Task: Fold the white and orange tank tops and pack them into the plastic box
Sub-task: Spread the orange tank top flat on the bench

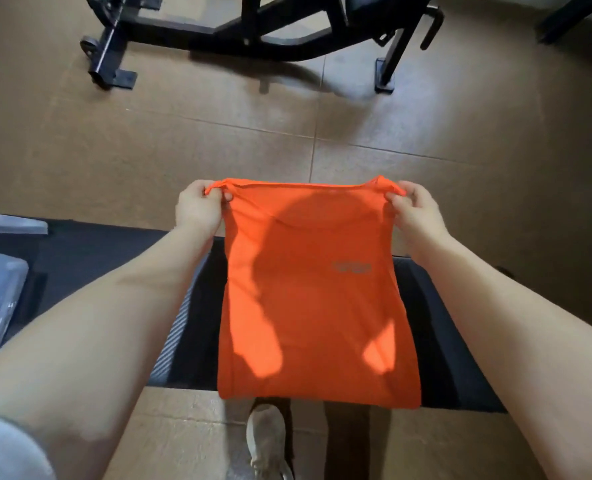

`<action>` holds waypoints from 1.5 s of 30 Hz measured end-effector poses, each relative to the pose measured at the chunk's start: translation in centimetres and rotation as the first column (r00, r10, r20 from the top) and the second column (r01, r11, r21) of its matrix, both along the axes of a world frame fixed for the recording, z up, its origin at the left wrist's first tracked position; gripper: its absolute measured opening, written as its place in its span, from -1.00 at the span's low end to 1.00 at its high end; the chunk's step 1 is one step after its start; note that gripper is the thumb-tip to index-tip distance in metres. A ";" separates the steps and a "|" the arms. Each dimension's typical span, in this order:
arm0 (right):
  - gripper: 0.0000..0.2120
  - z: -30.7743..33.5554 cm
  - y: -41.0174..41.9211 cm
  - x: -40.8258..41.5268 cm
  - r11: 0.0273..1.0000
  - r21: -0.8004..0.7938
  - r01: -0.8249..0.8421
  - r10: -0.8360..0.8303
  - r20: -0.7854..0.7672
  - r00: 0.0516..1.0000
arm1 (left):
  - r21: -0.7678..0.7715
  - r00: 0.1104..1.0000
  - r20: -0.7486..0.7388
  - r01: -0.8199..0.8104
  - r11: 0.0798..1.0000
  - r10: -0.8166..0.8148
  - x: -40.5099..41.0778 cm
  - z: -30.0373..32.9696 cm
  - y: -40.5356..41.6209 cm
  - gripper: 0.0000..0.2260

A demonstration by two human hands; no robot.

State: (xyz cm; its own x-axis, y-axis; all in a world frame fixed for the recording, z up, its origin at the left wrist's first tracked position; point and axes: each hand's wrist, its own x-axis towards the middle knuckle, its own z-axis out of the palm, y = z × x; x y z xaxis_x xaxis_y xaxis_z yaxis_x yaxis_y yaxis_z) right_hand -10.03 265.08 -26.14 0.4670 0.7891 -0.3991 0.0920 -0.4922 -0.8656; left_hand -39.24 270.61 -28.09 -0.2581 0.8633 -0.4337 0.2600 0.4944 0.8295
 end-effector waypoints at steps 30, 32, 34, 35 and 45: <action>-0.80 -11.5 -30.6 3.4 0.964 -0.265 -0.026 0.169 0.535 0.828 | -0.084 0.942 -0.326 -0.116 0.990 0.082 -1.0 -12.2 -30.5 -0.69; -0.82 -12.3 -31.2 3.0 0.989 -0.148 -0.014 0.097 0.565 0.819 | -0.073 0.960 -0.248 -0.153 0.986 0.130 -1.0 -13.6 -31.7 -0.67; -0.81 -14.1 -31.8 2.5 1.000 -0.010 0.010 -0.003 0.592 0.806 | -0.011 0.979 -0.151 -0.140 0.990 0.137 -0.9 -15.4 -32.3 -0.68; -0.80 -15.0 -32.4 2.1 0.999 0.046 0.024 -0.047 0.599 0.799 | 0.026 0.985 -0.105 -0.136 0.990 0.138 -0.8 -16.4 -32.5 -0.69; -0.85 -22.9 -33.5 -0.5 0.948 0.224 0.226 -0.226 -0.027 0.974 | 0.314 0.981 0.163 -0.149 0.938 0.102 -0.3 -21.2 -32.3 -0.76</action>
State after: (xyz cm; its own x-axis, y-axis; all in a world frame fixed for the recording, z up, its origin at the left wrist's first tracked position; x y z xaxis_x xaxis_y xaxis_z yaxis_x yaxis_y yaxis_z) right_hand -10.57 231.60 -49.08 0.6431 0.7321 -0.2248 0.0003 -0.2938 -0.9559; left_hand -39.58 238.33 -49.31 -0.3297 0.9274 -0.1768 0.0807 0.2142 0.9734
